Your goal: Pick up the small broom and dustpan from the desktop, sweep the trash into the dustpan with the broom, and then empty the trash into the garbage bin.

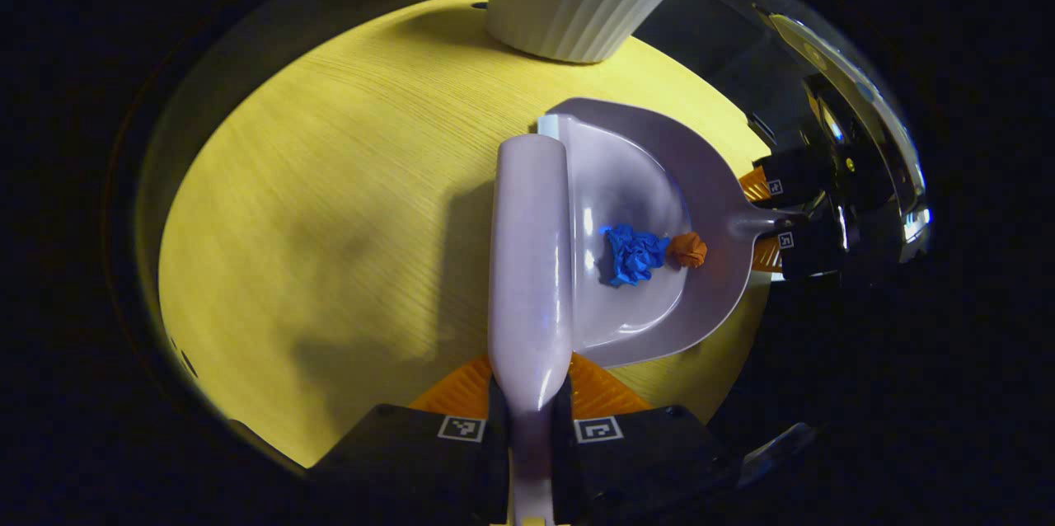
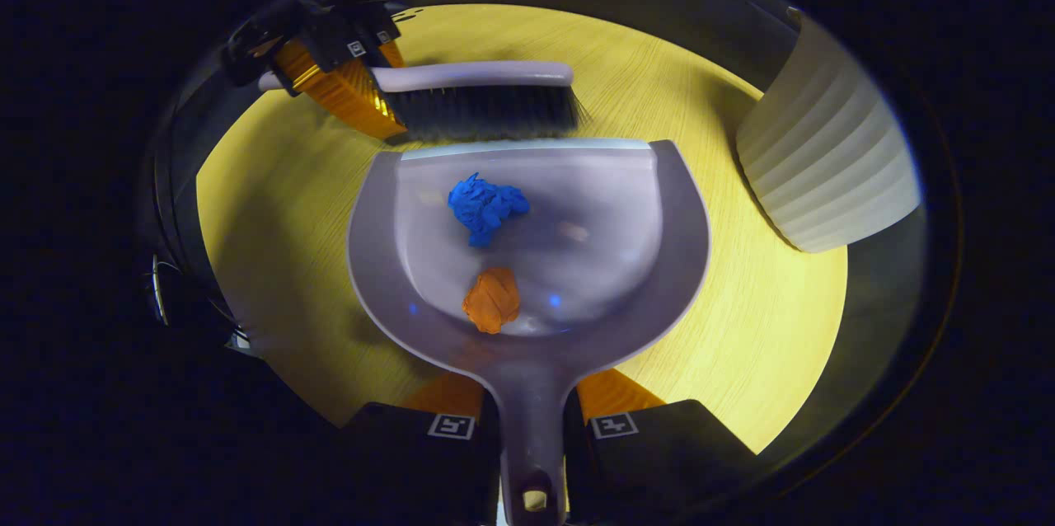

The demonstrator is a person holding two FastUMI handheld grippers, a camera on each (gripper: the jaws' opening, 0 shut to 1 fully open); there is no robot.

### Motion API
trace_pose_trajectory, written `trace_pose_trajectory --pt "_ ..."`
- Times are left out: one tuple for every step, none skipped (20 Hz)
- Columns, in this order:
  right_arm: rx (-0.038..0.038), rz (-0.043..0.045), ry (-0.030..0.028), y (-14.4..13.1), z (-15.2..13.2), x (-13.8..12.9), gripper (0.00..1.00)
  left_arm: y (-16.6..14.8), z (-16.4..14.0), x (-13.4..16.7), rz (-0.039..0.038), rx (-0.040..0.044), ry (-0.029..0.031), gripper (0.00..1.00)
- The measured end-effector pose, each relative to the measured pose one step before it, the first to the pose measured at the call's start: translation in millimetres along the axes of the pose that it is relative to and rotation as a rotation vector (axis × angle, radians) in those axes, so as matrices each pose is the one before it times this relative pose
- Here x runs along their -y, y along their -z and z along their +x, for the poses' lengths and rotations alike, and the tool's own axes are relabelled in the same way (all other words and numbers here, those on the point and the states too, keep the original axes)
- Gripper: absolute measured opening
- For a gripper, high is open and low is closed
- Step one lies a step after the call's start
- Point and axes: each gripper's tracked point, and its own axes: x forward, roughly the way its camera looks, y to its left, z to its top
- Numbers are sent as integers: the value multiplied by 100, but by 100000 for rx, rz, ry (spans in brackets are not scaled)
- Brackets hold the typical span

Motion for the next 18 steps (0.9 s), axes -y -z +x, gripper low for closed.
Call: trace_pose_trajectory --pt "304 821 100 63 335 80 36 250 -701 276 -3549 3457 -1593 25" --pt "437 987 -80 -158 465 -51 36 204 -561 197 -3030 2783 -1208 25" --pt "483 916 -174 -130 352 -4 36 284 -851 64 -3354 3935 -1973 25" --pt "290 698 -88 65 45 -14 36 346 -616 -121 -2774 3155 -1708 24" --pt "266 450 63 58 8 67 36 337 -999 -94 -3677 3930 -1722 25" --pt "319 313 247 2 -6 283 36 458 -1068 -348 -3098 2921 -1501 25" --pt "63 185 266 -21 -19 206 36 649 -1229 -205 -3225 2867 -2106 25" --pt "-20 468 63 100 -166 90 36 814 -1259 -93 -2946 2775 -1975 25" --pt "185 906 -153 23 -488 131 36 1126 -1254 -687 -3077 2236 -1491 25" --pt "116 1336 -239 30 -759 201 36 1589 -394 -870 -3819 2124 -1284 25" --pt "-356 1449 -694 -150 -900 330 36 1752 -399 -845 -3453 1494 -1194 25" --pt "180 918 -520 -235 -849 357 36 2204 422 -1128 -2782 932 -1413 25" --pt "730 -243 -9 -436 -820 685 36 2148 537 -954 -2338 567 -1498 25" --pt "886 -782 643 -496 -978 758 36 2564 712 -1121 -2147 159 -1202 25" --pt "1084 -940 817 -325 -1376 411 36 2527 883 -1181 -2395 -2 -854 25" --pt "1075 -568 690 -437 -1225 348 36 2744 1364 -1190 -2548 -271 -826 25" --pt "874 -259 270 -427 -1461 329 36 2397 1081 -1008 -2612 -114 -596 25" --pt "641 -30 209 -227 -691 122 36 2158 1124 -855 -2389 -10 -491 25"
